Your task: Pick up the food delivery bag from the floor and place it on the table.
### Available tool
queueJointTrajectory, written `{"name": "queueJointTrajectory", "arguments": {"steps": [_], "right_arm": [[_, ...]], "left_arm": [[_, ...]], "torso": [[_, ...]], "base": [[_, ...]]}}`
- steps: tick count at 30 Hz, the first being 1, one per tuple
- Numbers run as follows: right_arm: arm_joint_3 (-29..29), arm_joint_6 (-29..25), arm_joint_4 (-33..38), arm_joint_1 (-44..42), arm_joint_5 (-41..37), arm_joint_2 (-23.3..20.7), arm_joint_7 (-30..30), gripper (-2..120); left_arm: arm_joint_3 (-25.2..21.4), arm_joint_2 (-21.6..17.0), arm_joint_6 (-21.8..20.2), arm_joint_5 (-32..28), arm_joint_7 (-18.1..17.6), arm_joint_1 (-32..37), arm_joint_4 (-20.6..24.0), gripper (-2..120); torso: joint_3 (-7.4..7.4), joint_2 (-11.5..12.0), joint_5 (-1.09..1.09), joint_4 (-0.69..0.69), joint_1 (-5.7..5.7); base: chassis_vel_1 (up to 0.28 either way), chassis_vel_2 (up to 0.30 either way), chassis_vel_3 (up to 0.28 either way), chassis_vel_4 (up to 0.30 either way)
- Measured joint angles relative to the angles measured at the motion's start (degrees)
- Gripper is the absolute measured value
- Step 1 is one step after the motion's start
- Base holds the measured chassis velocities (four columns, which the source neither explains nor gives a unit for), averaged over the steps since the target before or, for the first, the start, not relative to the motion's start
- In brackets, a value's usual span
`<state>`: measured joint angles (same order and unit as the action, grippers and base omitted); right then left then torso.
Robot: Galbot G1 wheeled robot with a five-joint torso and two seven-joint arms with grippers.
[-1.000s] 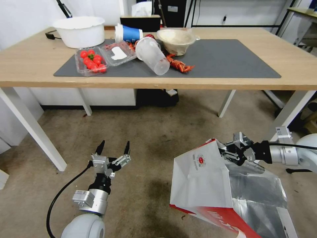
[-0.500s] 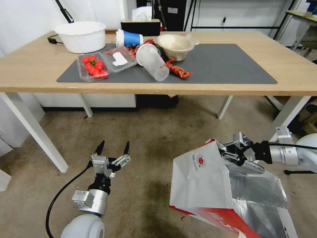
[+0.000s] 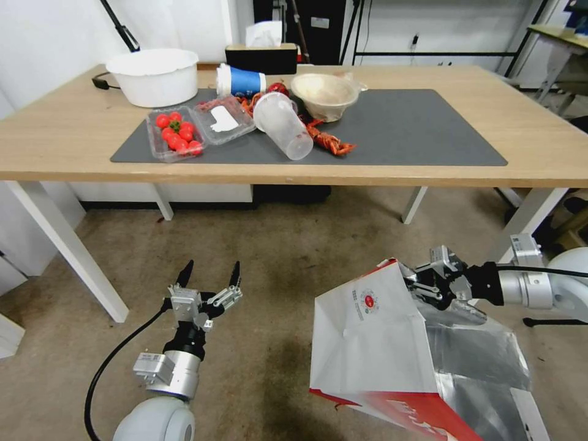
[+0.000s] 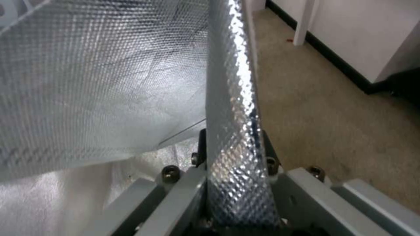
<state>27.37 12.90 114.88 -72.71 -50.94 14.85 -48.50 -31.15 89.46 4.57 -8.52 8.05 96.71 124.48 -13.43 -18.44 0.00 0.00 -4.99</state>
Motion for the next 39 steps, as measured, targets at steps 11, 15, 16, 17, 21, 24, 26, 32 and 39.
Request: {"name": "queueJointTrajectory", "arguments": {"steps": [11, 15, 16, 17, 21, 24, 26, 32, 39], "right_arm": [[-0.07, 0.33, 1.3, -0.16, -1.55, -0.06, 0.53, 0], [-0.07, 0.36, 1.48, -0.19, -1.81, -0.09, 0.61, 0], [-0.09, 0.37, 1.62, -0.19, -1.96, -0.09, 0.68, 0], [-0.14, 0.4, 1.71, -0.19, -2.05, -0.09, 0.76, 0], [-0.23, 0.43, 1.84, -0.17, -2.13, -0.09, 0.86, 0], [-0.34, 0.43, 1.85, -0.12, -2.12, -0.05, 0.87, 0], [-0.42, 0.43, 1.85, -0.06, -2.06, 0.03, 0.87, 0], [-0.88, 0.43, 1.86, 0.16, -1.66, 0.41, 0.9, 0], [-0.89, 0.43, 1.88, 0.13, -1.58, 0.42, 0.89, 0]], "left_arm": [[0.04, -0.02, -0.07, 0.02, -0.02, 0.0, 0.13, 99], [0.05, -0.03, -0.08, 0.03, -0.02, 0.01, 0.15, 99], [0.05, -0.03, -0.08, 0.04, -0.02, 0.02, 0.17, 99], [0.05, -0.02, -0.09, 0.04, -0.02, 0.02, 0.19, 99], [0.08, -0.01, -0.11, 0.05, -0.02, 0.03, 0.24, 99], [0.08, -0.01, -0.16, 0.06, -0.02, 0.03, 0.24, 99], [0.09, -0.01, -0.17, 0.06, -0.02, 0.05, 0.26, 99], [0.01, -0.06, -0.22, 0.07, -0.02, 0.13, 0.45, 99], [0.01, -0.06, -0.24, 0.07, -0.02, 0.1, 0.47, 99]], "torso": [[-2.32, -3.56, 0.0, 0.0, -1.24], [-2.96, -4.52, 0.0, 0.0, -1.54], [-3.22, -4.92, 0.0, 0.0, -1.67], [-3.46, -5.25, 0.0, 0.0, -1.78], [-4.08, -6.17, 0.0, 0.0, -2.08], [-4.5, -6.81, 0.0, 0.0, -2.29], [-4.67, -7.07, 0.0, 0.0, -2.39], [-5.45, -8.32, 0.0, 0.0, -2.86], [-5.75, -8.8, 0.0, 0.0, -3.03]], "base": [[0.0, 0.0, 0.0, 0.0], [0.0, 0.0, 0.0, 0.0], [0.0, 0.0, 0.0, 0.0], [0.0, 0.0, 0.0, 0.0], [0.0, 0.0, 0.0, 0.0], [0.0, 0.0, 0.0, 0.0], [0.0, 0.0, 0.0, 0.0], [0.0, 0.0, 0.0, 0.0], [0.0, 0.0, 0.0, 0.0]]}}
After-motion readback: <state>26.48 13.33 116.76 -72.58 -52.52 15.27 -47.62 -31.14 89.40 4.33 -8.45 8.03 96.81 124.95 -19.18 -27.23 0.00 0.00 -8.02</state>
